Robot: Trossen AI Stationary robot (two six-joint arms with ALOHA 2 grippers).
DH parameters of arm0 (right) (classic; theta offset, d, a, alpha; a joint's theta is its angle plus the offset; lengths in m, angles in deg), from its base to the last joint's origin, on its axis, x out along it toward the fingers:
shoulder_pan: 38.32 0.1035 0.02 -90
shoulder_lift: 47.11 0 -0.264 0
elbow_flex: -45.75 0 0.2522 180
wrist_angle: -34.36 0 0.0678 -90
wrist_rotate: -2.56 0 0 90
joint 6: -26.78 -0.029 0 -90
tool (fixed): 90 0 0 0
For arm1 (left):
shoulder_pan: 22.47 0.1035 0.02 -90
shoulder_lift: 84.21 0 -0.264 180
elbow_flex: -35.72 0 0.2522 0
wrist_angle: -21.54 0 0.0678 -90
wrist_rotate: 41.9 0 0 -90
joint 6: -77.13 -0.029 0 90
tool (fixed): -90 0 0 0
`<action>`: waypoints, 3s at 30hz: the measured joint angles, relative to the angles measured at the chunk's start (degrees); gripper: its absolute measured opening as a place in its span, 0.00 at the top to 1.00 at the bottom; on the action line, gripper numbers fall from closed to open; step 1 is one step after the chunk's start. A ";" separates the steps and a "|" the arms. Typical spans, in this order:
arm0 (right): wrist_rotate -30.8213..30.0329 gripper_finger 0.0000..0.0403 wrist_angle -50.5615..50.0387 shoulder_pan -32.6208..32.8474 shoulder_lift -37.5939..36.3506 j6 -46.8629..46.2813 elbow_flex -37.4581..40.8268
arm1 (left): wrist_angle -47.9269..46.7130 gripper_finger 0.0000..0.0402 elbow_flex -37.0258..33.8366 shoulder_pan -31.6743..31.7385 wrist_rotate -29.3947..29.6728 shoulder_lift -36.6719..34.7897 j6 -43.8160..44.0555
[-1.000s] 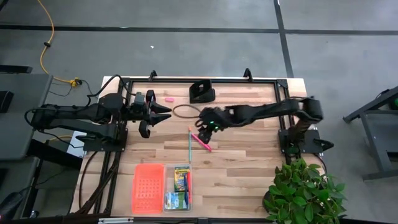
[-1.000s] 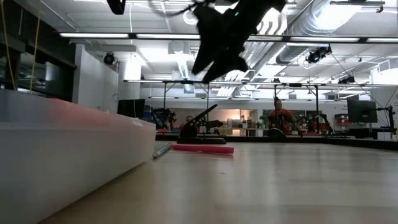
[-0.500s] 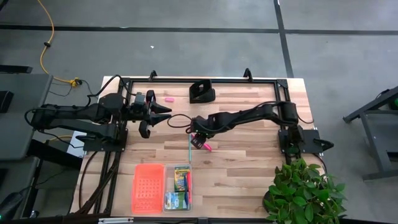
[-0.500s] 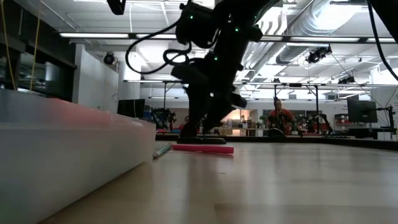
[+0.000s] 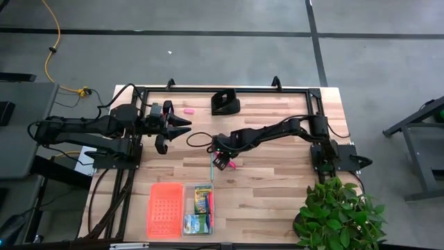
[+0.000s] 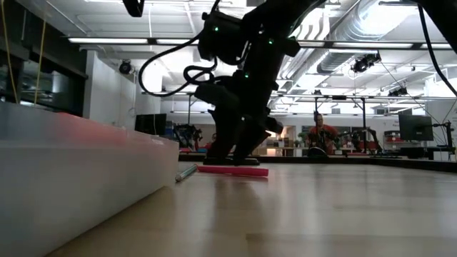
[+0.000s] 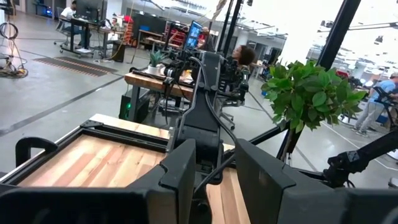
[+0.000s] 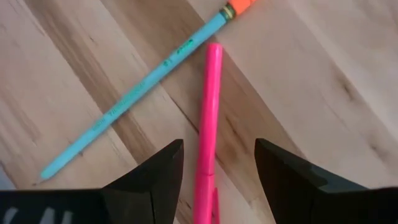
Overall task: Pack school essentials
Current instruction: Put the pink pen into the supply box
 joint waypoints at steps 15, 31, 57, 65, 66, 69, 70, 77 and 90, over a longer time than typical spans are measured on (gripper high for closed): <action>-3.35 0.63 1.28 2.49 0.21 2.05 0.28 | 0.07 0.74 0.00 0.00 0.63 0.00 0.00; -5.94 0.69 0.71 3.05 2.50 -0.60 0.15 | 0.31 0.74 0.02 0.00 0.63 0.00 0.00; -6.62 0.98 -17.20 1.79 -14.51 15.84 15.67 | 0.17 0.74 0.02 0.00 0.63 0.00 0.00; -1.47 0.98 15.07 2.62 -37.88 2.75 40.60 | 0.11 0.74 0.02 0.00 0.63 0.00 0.00; -1.31 0.98 20.49 2.63 -40.18 1.88 42.93 | 0.11 0.74 0.02 0.00 0.63 0.00 0.00; -2.02 0.99 36.75 2.36 -44.55 0.45 48.01 | 0.04 0.74 0.02 0.01 0.23 0.00 0.00; -2.83 0.99 42.05 2.12 -45.28 0.20 49.00 | -0.02 0.74 0.02 0.00 0.20 0.00 0.00; -4.02 0.99 62.77 0.62 -45.13 5.96 46.78 | -0.04 0.74 0.02 0.01 0.11 0.00 0.00; -3.88 0.99 63.65 1.84 -45.11 19.82 36.06 | 1.44 0.74 0.02 0.02 -0.02 0.00 0.02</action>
